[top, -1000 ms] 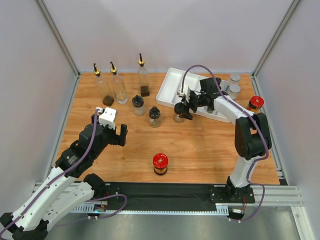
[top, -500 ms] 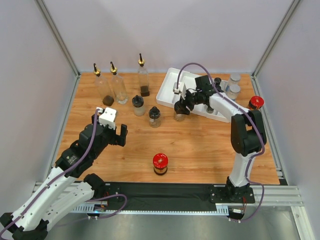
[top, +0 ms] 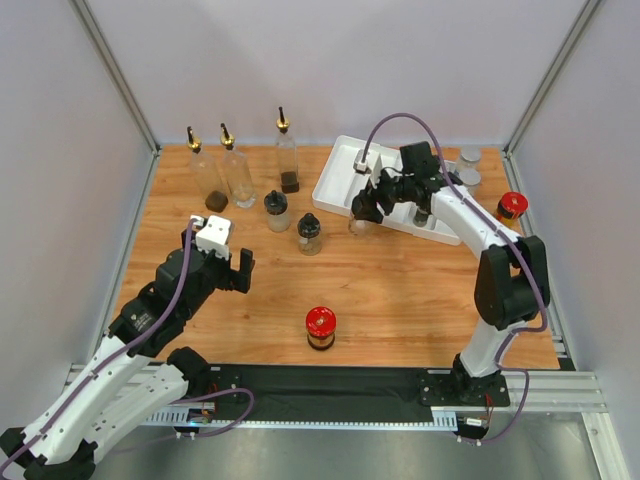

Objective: Organize the condiment bottles
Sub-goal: Pick up the bottle from the center of the board, then place the bottle in the storage box.

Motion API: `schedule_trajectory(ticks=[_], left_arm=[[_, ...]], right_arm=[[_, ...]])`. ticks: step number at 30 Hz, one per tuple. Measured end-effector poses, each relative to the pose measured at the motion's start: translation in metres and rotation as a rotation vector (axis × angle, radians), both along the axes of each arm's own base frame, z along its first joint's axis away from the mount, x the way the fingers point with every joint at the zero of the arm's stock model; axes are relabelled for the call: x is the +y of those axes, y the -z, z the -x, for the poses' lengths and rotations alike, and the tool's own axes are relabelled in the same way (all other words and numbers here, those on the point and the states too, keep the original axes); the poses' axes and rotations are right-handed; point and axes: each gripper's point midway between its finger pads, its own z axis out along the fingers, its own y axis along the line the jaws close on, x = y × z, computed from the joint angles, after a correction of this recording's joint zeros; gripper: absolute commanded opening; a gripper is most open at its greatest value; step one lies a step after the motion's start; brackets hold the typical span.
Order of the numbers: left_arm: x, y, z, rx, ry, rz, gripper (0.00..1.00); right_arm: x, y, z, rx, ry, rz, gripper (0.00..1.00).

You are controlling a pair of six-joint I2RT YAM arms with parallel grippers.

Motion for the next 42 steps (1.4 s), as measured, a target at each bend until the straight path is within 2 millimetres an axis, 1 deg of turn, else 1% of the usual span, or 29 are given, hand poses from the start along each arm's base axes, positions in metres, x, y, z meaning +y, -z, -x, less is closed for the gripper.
schedule_trajectory(ticks=[2, 4, 6, 14, 22, 26, 31, 37, 42], left_arm=[[0.000, 0.000, 0.000, -0.002, 0.000, 0.001, 1.00], [0.000, 0.000, 0.000, -0.002, 0.000, 0.001, 1.00], [0.000, -0.001, 0.000, -0.002, 0.001, 0.002, 1.00], [0.000, -0.001, 0.000, -0.003, 0.001, 0.002, 1.00], [0.000, -0.001, 0.001, -0.004, 0.002, 0.004, 1.00], [0.000, -0.001, 0.001, -0.003, 0.004, 0.004, 1.00], [0.000, -0.001, 0.001, -0.003, 0.004, 0.004, 1.00], [0.000, -0.001, 0.001, -0.003, 0.004, 0.004, 1.00], [0.000, -0.001, 0.001, -0.003, 0.004, 0.004, 1.00]], right_arm=[[-0.001, -0.019, 0.004, -0.017, 0.014, -0.020, 0.05], [-0.001, -0.031, 0.008, -0.025, 0.026, -0.034, 0.05], [-0.003, -0.040, 0.009, -0.022, 0.046, -0.038, 0.05], [-0.015, -0.047, 0.004, 0.030, 0.157, -0.019, 0.05], [-0.041, -0.060, -0.016, 0.015, 0.277, -0.009, 0.05], [-0.054, -0.065, -0.025, 0.008, 0.335, -0.005, 0.05], [-0.070, -0.067, -0.044, -0.004, 0.405, 0.000, 0.06], [-0.092, -0.054, -0.062, 0.013, 0.495, 0.028, 0.06], [-0.107, -0.048, -0.077, 0.009, 0.559, 0.049, 0.06]])
